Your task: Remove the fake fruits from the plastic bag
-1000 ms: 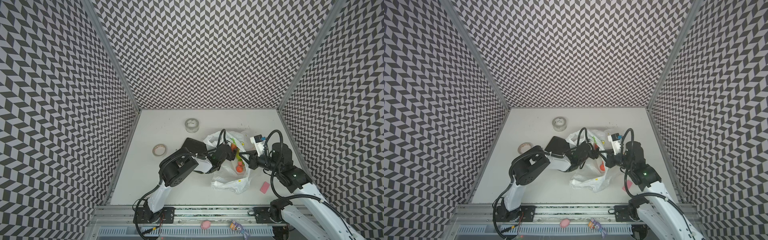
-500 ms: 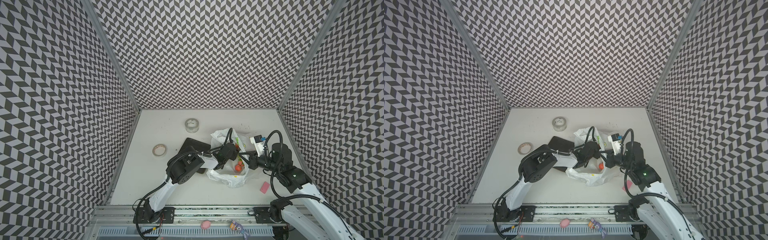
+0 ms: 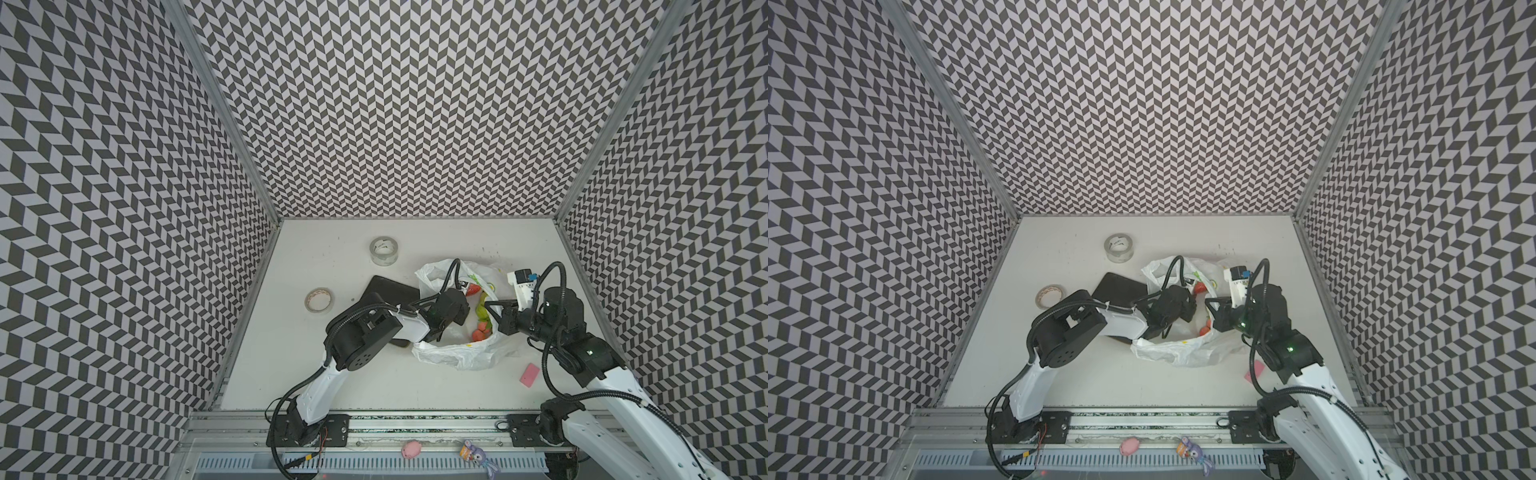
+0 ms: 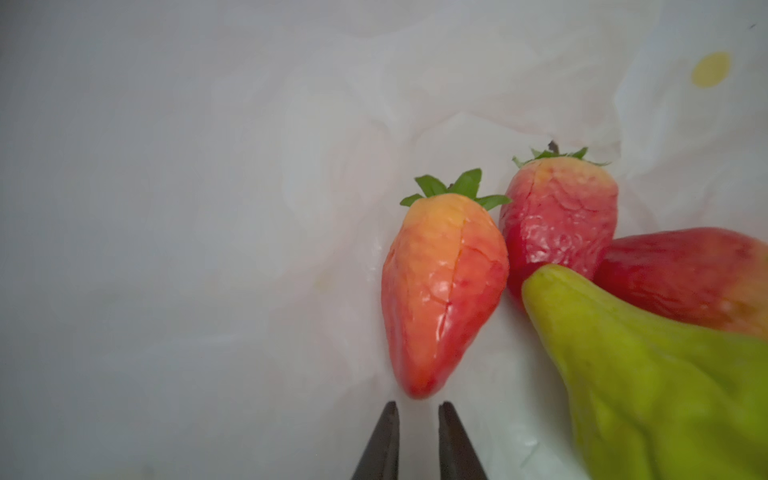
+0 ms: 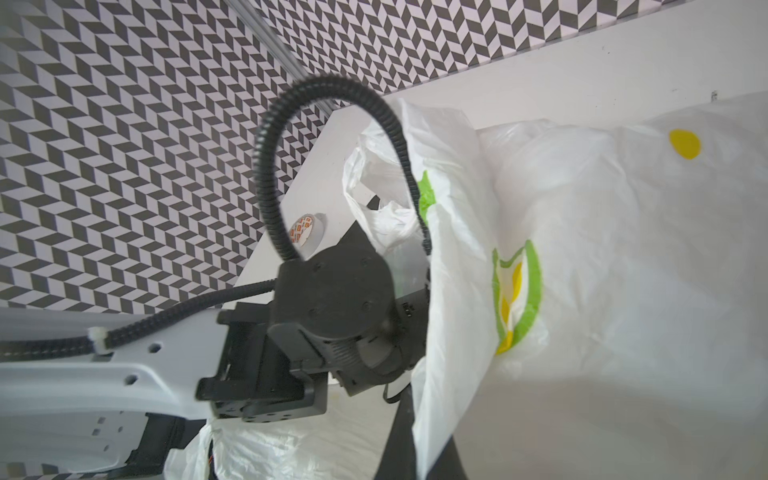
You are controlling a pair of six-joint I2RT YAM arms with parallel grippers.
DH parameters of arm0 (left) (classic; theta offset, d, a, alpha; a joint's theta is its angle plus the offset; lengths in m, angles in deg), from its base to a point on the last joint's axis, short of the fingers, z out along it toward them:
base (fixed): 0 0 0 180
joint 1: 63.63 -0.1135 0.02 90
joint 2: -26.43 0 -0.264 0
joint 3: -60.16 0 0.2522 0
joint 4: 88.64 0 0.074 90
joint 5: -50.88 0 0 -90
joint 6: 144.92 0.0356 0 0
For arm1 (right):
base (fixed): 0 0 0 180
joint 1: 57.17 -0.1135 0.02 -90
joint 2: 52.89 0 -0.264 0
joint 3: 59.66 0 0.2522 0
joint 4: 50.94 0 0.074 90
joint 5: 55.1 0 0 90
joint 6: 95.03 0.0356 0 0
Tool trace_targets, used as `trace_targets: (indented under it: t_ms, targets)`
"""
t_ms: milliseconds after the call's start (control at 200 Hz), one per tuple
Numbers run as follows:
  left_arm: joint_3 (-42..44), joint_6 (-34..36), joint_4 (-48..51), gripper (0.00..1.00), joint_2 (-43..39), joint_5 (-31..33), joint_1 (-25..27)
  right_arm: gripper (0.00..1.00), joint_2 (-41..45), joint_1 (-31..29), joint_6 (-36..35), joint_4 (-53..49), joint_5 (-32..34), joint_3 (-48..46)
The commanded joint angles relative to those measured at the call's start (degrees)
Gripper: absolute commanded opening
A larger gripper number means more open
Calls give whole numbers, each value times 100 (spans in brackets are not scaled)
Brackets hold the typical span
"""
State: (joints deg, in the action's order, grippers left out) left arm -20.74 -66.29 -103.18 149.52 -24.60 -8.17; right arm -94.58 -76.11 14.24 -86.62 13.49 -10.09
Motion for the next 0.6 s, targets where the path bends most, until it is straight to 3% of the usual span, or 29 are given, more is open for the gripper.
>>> trace_targets:
  t_ms: [0, 260, 596]
  targets:
    - [382, 91, -878, 12, -527, -182, 17, 0, 48, 13, 83, 135, 328, 123]
    - [1282, 402, -1329, 0, -1332, -485, 43, 0, 156, 13, 218, 99, 717, 95]
    - [2249, 604, -1144, 0, -2445, -943, 128, 0, 188, 13, 217, 108, 805, 93]
